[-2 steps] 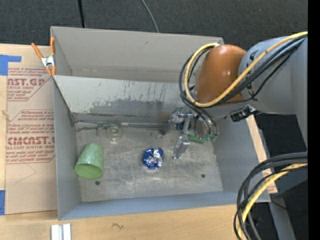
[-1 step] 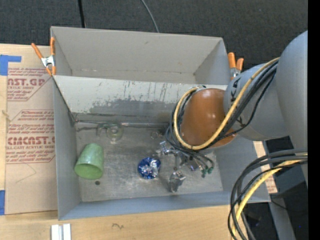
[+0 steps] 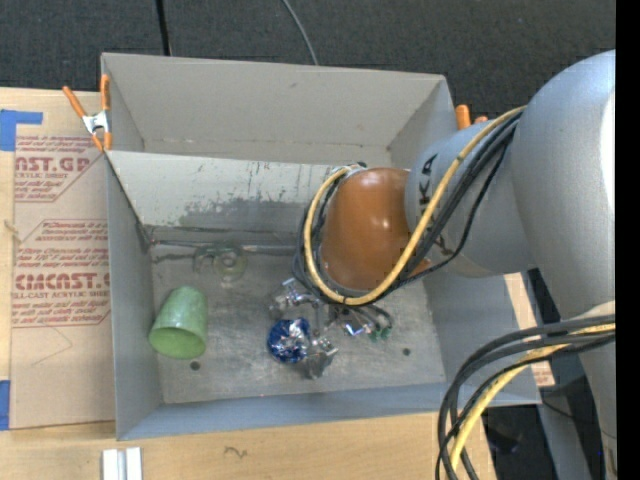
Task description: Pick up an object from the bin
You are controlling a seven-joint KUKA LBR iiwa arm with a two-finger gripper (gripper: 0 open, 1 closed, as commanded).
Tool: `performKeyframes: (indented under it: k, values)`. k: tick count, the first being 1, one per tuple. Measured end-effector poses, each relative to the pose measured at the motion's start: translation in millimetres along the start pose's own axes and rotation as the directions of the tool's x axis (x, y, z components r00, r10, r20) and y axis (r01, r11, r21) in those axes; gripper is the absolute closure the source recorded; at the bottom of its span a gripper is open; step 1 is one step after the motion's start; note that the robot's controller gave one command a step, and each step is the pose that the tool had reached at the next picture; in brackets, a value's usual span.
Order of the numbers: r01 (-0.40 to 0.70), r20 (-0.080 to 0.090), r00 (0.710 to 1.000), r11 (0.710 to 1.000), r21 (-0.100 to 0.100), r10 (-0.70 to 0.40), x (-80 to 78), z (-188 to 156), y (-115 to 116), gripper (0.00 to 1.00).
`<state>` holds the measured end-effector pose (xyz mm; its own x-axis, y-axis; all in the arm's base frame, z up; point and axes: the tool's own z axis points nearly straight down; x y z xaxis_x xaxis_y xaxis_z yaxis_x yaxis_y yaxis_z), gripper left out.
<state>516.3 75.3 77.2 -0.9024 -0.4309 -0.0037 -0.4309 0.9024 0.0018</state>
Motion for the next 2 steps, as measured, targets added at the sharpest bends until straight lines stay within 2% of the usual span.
performKeyframes:
  k: [1, 2]
  values:
    - [-0.003, -0.001, 1.0, 1.0, 0.001, 0.003, 0.9, -1, -2, 1.0]
    - [0.387, 0.002, 0.922, 0.922, 0.005, -0.387, 0.5, -185, -19, 1.0]
